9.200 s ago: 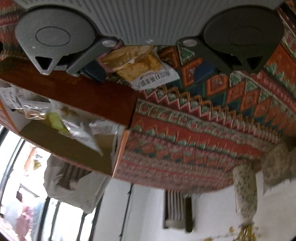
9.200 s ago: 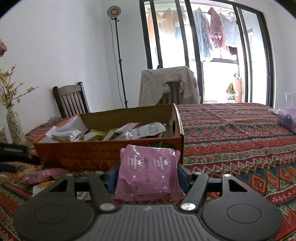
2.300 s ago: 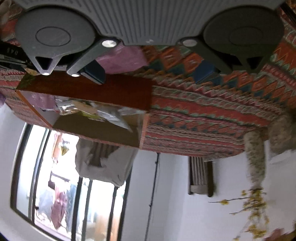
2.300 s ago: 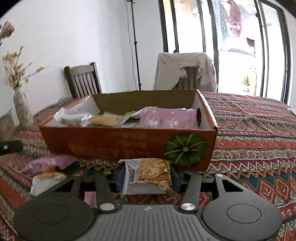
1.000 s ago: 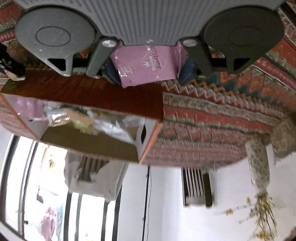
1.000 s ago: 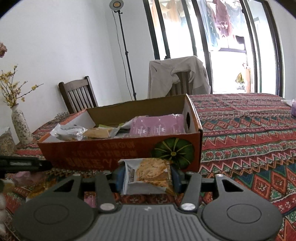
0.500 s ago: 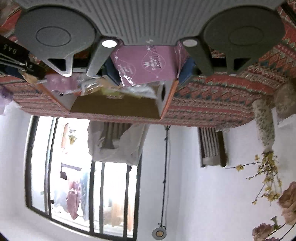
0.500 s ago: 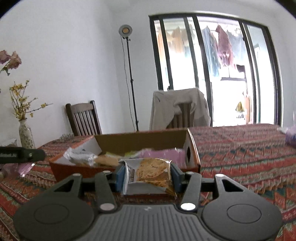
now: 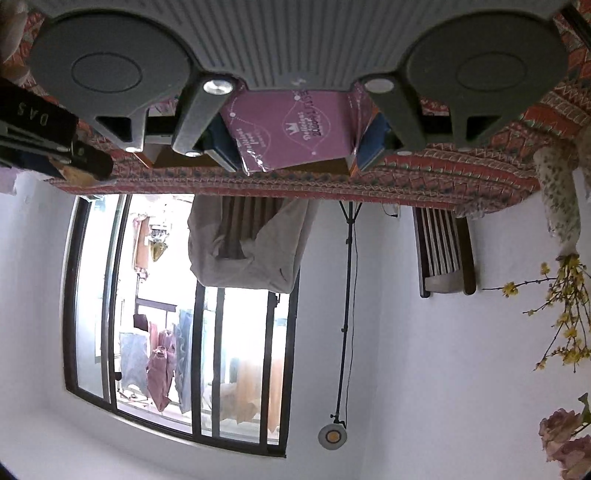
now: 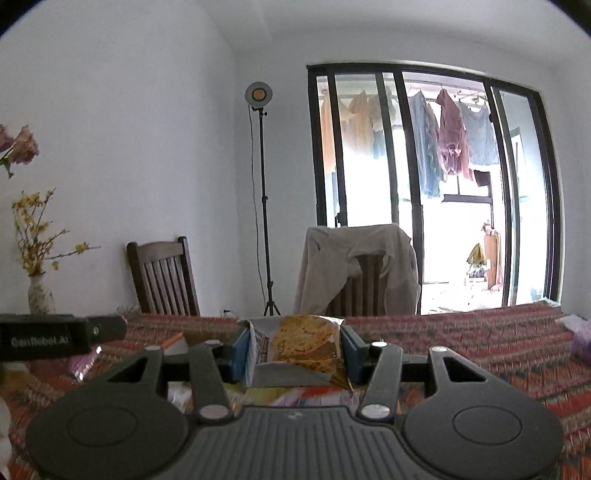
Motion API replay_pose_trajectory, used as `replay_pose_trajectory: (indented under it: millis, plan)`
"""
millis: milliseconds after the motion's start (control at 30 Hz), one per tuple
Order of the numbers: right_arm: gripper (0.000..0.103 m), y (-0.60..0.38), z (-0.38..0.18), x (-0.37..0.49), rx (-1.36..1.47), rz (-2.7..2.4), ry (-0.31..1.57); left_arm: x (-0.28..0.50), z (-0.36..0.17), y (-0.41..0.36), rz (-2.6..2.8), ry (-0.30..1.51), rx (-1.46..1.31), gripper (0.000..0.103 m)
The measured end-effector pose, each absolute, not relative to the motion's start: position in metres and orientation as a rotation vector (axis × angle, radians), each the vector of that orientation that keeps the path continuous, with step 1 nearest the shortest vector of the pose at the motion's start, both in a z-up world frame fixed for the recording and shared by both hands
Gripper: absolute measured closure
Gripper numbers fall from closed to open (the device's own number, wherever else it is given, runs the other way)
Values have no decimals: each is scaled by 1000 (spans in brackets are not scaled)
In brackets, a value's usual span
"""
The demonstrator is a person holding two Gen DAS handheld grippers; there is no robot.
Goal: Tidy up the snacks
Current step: 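Carry both held packets over the box and open both grippers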
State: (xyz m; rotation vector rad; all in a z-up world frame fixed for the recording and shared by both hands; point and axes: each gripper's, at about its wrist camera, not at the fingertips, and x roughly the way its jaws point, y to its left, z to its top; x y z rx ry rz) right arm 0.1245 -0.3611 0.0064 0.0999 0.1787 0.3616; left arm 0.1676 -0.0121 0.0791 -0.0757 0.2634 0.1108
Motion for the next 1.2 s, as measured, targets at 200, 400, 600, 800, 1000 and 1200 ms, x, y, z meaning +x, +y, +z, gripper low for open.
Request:
replay_pose_trajectory:
  millis: [200, 400, 600, 800, 1000, 1200]
  plan:
    - [53, -353, 10, 163, 107, 356, 201, 198, 75, -13, 128, 262, -95, 32]
    - [53, -354, -11, 185, 147, 354, 212, 223, 52, -13, 153, 261, -83, 32]
    - [53, -351, -28, 195, 135, 356, 245, 235, 36, -4, 141, 302, -91, 32]
    - [53, -345, -34, 193, 104, 360, 256, 235, 32, 1, 134, 308, -99, 33]
    - [37, -343, -37, 191, 100, 370, 272, 235, 30, 1, 124, 315, -100, 26]
    - [0, -345, -42, 194, 114, 366, 300, 227, 34, 11, 146, 264, -140, 0]
